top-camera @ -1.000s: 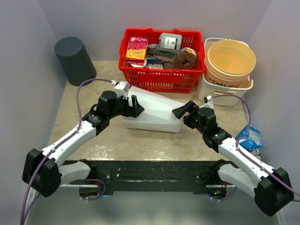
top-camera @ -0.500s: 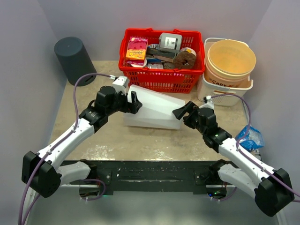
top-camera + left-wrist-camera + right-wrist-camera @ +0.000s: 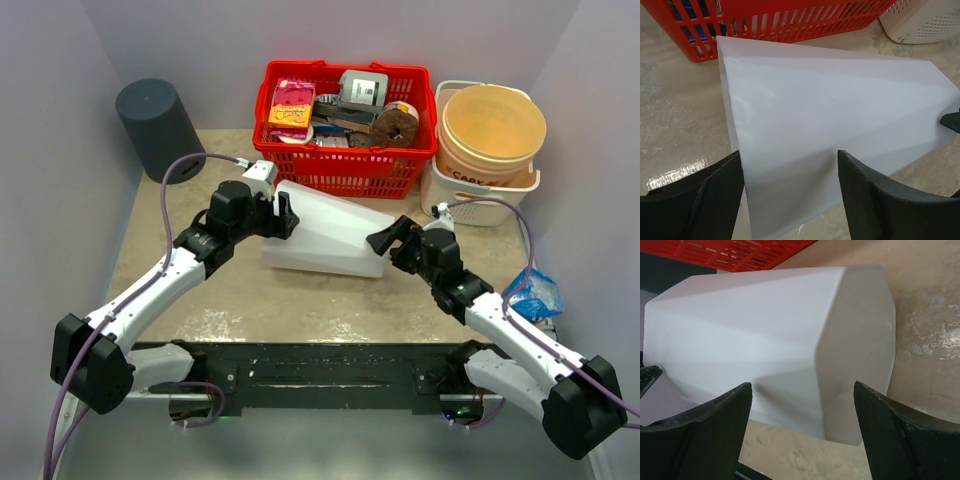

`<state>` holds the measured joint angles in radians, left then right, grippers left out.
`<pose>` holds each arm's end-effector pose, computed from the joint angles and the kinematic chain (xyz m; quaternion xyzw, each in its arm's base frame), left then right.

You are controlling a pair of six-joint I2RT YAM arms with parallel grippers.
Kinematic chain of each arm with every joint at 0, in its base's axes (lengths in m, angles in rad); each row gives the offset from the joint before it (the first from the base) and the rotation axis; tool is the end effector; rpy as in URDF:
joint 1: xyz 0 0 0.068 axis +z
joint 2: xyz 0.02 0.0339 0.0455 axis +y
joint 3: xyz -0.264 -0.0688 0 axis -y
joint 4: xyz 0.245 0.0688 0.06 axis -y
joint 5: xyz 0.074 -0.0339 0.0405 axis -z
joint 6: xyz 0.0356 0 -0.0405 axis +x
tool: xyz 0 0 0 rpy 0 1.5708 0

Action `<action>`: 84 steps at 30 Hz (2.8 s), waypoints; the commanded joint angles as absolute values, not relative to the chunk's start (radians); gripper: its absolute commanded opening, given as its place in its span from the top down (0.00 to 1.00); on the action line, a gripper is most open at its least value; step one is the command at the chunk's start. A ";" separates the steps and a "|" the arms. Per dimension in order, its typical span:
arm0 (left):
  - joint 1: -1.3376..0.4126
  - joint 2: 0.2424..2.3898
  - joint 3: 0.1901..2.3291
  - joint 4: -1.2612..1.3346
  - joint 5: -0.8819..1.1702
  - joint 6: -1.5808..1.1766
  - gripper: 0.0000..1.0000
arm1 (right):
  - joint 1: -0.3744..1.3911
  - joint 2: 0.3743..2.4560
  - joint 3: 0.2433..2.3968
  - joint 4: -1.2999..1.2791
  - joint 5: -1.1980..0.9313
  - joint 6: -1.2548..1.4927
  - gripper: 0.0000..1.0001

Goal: Turn the large container upside down

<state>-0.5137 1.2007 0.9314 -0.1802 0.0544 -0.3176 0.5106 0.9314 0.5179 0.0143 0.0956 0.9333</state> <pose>0.2388 -0.1370 0.3047 0.0973 0.8411 -0.2357 0.4770 0.1864 0.1005 0.2393 0.2004 0.8083 0.3351 0.4408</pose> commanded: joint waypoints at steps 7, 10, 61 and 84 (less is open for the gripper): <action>-0.515 1.172 0.905 -0.149 0.021 -0.310 0.21 | 0.514 0.963 0.566 0.060 0.087 0.902 0.14; -0.515 1.140 0.885 -0.150 0.023 -0.302 0.13 | 0.514 0.968 0.566 0.061 0.090 0.899 0.14; -0.508 1.094 0.618 0.167 0.258 -0.368 0.66 | 0.515 0.976 0.531 0.274 -0.089 0.801 0.39; -0.512 1.100 0.436 0.474 0.428 -0.548 0.72 | 0.560 0.842 0.595 0.252 -0.103 0.789 0.58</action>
